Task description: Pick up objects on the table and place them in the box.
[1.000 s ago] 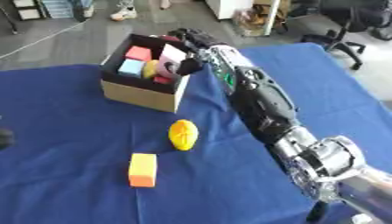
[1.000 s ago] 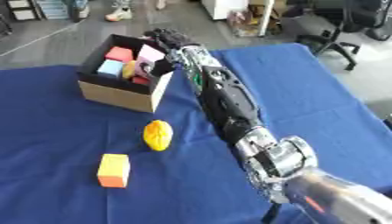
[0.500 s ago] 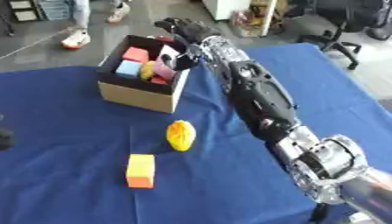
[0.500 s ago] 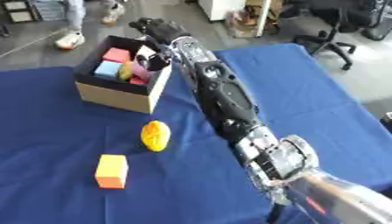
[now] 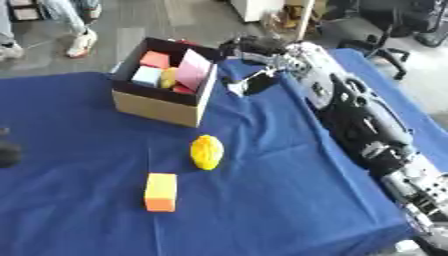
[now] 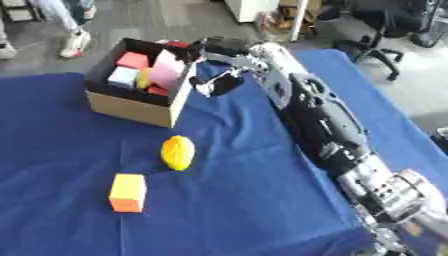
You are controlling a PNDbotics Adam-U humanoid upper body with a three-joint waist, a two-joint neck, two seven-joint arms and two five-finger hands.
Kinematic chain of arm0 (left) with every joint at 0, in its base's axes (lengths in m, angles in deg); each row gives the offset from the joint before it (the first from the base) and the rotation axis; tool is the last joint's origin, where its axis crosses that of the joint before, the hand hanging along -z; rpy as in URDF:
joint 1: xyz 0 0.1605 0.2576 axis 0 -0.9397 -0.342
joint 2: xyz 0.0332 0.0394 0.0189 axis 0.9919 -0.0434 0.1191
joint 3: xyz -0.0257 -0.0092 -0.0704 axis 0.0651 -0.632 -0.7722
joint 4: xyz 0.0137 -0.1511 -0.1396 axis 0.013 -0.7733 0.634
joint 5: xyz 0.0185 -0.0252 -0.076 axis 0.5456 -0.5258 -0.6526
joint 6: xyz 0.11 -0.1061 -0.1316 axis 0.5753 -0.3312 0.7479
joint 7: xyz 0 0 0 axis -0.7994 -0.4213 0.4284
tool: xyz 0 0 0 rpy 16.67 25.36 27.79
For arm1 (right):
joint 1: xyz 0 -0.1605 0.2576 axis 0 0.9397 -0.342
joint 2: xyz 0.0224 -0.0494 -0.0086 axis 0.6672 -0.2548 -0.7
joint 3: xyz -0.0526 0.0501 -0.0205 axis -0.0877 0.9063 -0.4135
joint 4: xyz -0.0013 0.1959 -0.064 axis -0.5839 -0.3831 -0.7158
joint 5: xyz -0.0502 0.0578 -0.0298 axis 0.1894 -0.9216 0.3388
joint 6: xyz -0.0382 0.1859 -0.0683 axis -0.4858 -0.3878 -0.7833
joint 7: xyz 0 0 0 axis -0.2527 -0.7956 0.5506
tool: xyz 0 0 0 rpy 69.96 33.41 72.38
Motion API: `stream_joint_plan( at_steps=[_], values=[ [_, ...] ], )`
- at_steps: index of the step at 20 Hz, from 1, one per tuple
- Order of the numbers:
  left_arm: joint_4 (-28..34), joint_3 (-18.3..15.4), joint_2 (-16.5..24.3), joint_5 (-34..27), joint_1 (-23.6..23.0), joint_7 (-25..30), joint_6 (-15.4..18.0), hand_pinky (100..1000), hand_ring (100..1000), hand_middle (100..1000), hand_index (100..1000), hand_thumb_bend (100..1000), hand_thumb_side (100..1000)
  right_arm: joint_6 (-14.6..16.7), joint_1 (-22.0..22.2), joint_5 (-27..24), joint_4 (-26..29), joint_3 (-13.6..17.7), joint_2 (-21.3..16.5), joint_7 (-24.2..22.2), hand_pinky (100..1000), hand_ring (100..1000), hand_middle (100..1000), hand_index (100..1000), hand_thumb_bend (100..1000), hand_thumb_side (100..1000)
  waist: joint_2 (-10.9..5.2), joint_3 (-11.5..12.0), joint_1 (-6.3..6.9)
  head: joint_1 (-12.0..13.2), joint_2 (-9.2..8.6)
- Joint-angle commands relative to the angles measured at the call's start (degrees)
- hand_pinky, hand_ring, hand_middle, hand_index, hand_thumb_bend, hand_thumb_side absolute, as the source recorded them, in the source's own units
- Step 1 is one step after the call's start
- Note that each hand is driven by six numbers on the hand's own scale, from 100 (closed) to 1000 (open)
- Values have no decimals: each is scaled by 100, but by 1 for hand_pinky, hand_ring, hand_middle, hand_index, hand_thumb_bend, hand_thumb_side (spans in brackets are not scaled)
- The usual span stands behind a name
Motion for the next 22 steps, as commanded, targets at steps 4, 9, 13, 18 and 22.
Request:
stream_joint_plan(
  at_steps=[4,9,13,18,22],
  values=[
    [91,-36,107,-3,44,21,12,777,682,640,865,100,734,24,67,-191,-106,-398,241,-916,879,822,786,941,100,465,-162,14,-30,-54,6],
    [84,-38,88,3,37,40,13,778,683,641,866,100,738,225,109,285,-572,-477,587,-1034,880,824,789,943,100,482,-154,37,-1,-58,3],
    [86,-35,64,9,39,64,10,779,684,642,866,100,741,303,142,500,-719,-453,685,-922,878,822,785,939,100,448,-146,50,-1,-45,-15],
    [88,-38,56,21,38,75,6,780,684,642,866,100,741,363,155,609,-829,-444,746,-818,877,821,783,938,100,454,-141,67,1,-35,3],
    [86,-39,52,23,37,76,3,780,684,642,866,100,742,441,145,663,-925,-494,781,-915,881,826,788,940,100,460,-140,74,2,-24,24]
  ],
)
